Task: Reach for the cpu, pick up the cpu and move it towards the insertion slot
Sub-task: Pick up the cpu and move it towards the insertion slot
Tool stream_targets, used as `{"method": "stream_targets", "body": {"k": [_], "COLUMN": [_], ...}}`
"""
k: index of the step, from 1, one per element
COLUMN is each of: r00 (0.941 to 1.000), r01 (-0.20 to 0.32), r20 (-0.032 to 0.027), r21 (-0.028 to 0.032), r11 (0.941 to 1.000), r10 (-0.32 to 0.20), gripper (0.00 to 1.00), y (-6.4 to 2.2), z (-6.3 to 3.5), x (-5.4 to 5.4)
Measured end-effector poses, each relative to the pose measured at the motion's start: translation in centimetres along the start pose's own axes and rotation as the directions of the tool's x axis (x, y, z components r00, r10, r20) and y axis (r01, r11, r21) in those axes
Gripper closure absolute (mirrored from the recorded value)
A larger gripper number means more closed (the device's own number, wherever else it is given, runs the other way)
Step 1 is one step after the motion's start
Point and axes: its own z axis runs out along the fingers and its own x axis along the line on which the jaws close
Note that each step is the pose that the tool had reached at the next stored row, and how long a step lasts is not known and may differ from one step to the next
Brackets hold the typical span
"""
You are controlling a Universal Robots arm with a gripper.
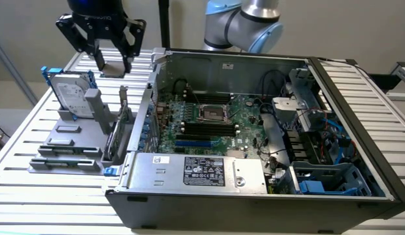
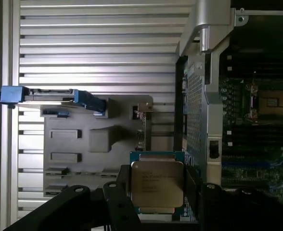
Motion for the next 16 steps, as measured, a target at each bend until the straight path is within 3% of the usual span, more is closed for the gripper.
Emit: {"method": "stream_targets", "body": {"k": [7, 16], "r00": [1.0000, 1.0000], "r01": [0.000, 0.000], "r20": [0.0000, -0.0001], "r21": [-0.0164, -0.0195], "r11": [0.9999, 0.9998], "r10": [0.000, 0.000], "gripper": [0.45, 0.45], "y": [0.02, 0.05], "z": [-0.07, -0.16], "x": [-3.2, -7.3]}}
